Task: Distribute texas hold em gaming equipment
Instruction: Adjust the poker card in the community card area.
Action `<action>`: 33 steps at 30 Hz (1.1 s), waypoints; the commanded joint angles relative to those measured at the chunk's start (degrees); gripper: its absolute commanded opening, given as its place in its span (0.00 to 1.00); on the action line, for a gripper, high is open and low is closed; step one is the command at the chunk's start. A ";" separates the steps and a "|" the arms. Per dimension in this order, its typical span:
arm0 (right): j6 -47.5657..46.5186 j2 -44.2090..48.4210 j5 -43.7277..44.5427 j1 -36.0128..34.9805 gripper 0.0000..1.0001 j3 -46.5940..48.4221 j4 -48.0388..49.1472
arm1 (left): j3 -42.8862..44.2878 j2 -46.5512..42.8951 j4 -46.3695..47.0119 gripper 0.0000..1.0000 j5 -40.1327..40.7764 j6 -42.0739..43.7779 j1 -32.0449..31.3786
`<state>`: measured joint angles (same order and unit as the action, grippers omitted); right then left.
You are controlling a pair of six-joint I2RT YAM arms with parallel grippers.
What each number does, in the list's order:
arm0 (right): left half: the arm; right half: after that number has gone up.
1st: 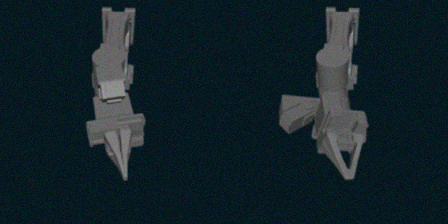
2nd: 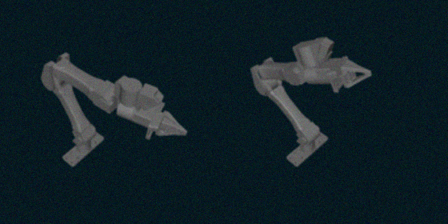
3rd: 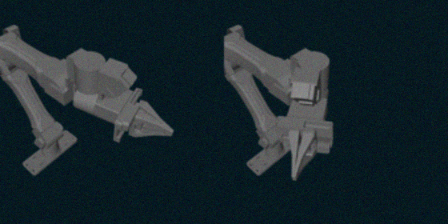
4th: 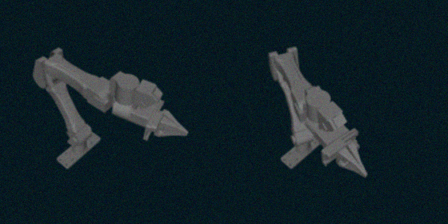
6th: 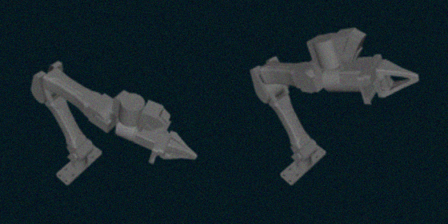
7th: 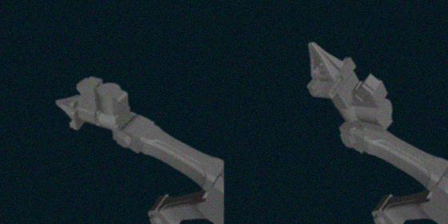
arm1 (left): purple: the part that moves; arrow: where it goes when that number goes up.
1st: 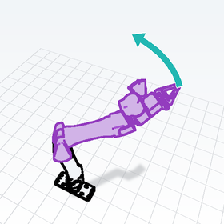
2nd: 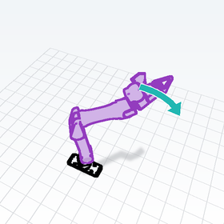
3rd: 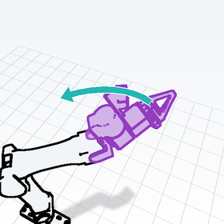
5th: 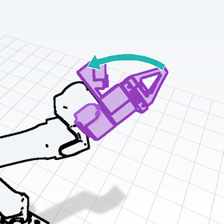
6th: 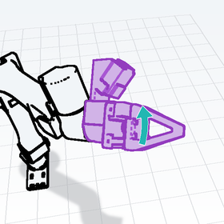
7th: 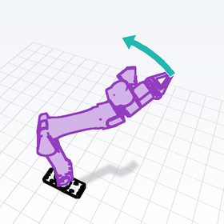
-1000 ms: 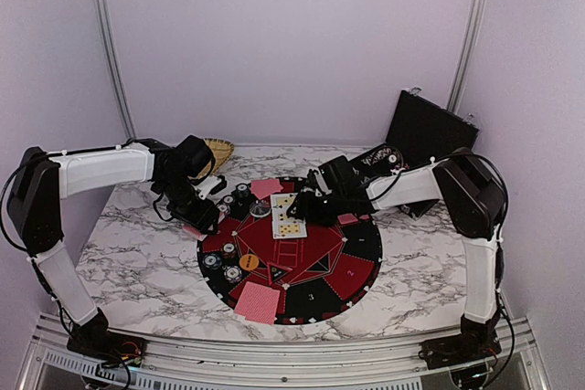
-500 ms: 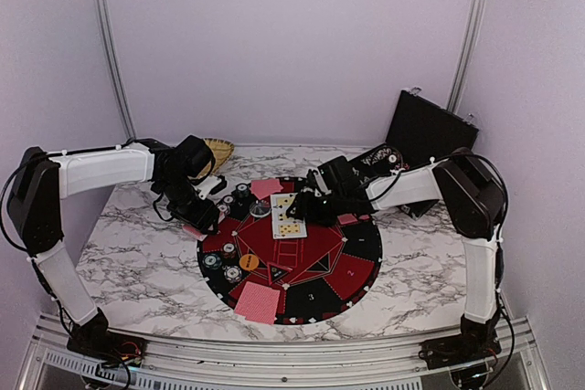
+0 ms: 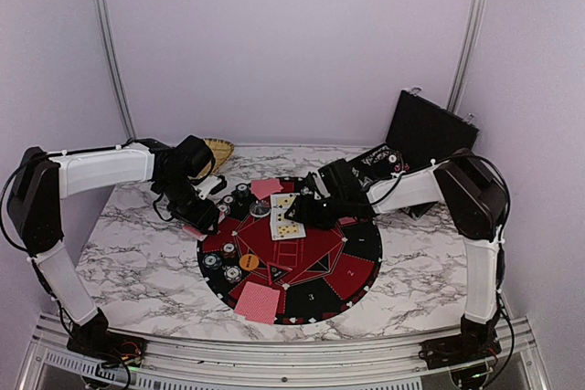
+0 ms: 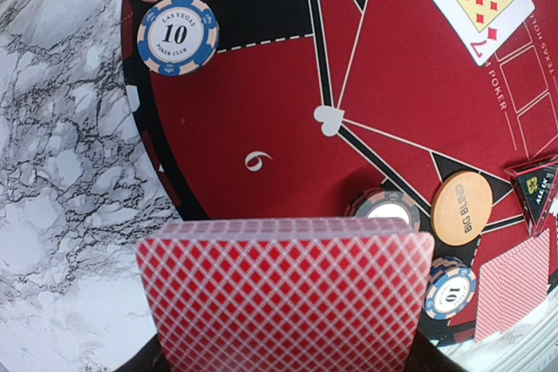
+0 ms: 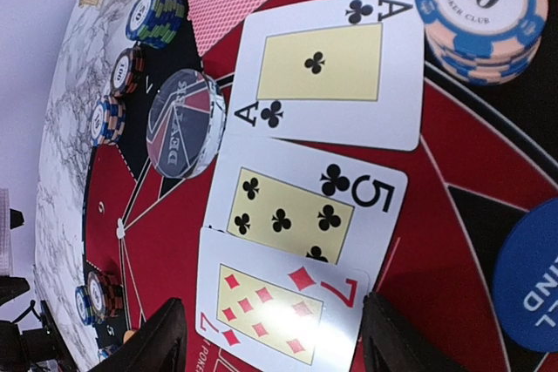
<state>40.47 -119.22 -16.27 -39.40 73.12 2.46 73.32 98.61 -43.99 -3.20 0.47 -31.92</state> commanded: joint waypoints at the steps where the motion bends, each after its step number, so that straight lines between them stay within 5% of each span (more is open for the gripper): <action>1: 1.53 0.87 -1.71 -1.76 0.67 -1.36 -3.35 | -0.19 -1.34 0.50 0.24 -0.93 0.11 0.19; 33: 9.53 2.85 -6.93 -3.79 0.67 -8.20 3.58 | -0.28 -1.41 0.52 0.24 -1.06 0.08 0.19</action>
<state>47.70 -114.08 -20.27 -41.74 64.49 6.33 73.30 98.61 -43.99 -3.62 0.47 -31.92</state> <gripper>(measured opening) 0.666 0.664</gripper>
